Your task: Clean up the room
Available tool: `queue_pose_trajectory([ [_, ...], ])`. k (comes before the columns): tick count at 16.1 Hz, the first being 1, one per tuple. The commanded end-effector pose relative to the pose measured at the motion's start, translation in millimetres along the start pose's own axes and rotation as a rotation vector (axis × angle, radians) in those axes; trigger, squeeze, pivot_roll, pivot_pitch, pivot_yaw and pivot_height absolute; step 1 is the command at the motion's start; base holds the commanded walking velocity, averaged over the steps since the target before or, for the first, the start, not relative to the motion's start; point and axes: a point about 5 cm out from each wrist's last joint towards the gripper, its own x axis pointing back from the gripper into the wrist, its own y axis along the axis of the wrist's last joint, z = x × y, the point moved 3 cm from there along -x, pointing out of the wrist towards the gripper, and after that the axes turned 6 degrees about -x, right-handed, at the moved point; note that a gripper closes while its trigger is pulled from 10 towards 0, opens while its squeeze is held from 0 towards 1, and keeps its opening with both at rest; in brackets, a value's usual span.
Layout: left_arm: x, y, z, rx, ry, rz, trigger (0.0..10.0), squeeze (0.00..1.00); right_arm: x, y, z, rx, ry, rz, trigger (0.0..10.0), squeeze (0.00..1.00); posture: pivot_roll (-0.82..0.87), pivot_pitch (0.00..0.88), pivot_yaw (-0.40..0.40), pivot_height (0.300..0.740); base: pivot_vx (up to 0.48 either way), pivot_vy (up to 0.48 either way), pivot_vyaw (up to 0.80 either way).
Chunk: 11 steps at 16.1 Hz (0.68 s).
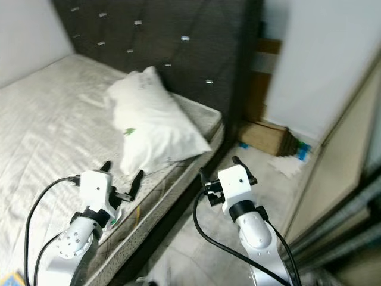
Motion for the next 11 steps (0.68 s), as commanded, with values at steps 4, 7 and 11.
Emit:
queue_pose_trajectory([
  [4,2.5,4,-5.6,-0.024,-0.055,-0.011,10.0,0.00,-2.0,1,5.5,-0.006,0.014,-0.012,10.0,0.00,0.04,0.110,0.020,0.740,0.000,0.000,0.80],
  [7,10.7,-2,-19.3,0.040,0.011,0.002,10.0,0.00,0.5,0,5.2,-0.008,0.006,-0.010,10.0,0.00,0.03,0.114,0.013,0.740,0.000,0.000,0.80],
  [11,15.5,-4,-3.0,0.067,0.142,0.018,10.0,0.00,-1.8,0,2.5,-0.007,0.004,-0.012,10.0,0.00,0.04,0.116,0.004,0.740,0.000,0.000,0.80],
])
